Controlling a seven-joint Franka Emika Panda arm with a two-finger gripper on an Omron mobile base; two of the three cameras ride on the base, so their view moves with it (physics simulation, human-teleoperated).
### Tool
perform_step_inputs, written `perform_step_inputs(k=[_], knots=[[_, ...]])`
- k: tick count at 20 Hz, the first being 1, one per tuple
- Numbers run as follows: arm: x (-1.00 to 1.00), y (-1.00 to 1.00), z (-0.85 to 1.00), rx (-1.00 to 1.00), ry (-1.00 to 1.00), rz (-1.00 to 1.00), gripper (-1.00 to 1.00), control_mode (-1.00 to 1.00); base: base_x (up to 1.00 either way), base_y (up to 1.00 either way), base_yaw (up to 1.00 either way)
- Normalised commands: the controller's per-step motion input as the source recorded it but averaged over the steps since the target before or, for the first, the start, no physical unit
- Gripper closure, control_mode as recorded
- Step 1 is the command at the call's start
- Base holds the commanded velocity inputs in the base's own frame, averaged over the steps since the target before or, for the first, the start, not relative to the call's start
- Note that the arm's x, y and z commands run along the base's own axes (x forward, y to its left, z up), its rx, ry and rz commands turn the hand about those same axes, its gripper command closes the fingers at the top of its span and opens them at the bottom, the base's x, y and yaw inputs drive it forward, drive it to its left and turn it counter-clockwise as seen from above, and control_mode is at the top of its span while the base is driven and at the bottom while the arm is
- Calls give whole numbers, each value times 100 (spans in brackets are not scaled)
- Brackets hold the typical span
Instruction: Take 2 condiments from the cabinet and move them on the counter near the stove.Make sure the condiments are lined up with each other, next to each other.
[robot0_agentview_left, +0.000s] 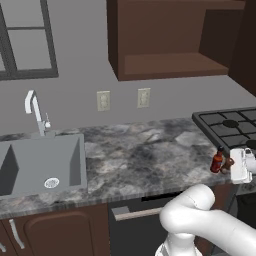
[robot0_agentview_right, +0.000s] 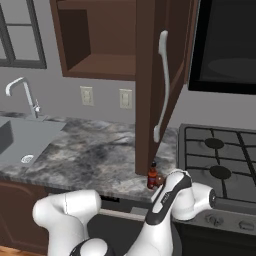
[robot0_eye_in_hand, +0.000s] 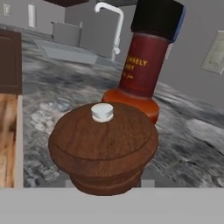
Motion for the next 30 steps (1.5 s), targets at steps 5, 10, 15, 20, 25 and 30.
perform_step_inputs(k=[5,10,15,20,25,30], knots=[[7,6,-26,0,0,1,-100,-100,0,0,0],[12,0,-19,0,0,1,-100,-100,0,0,0],[1,-1,-11,0,0,3,-100,-100,0,0,0],[0,-19,0,0,-4,1,-100,-100,0,0,0],[0,-36,0,4,-7,2,-100,-100,0,0,0],[0,-28,0,8,-8,3,-100,-100,0,0,0]])
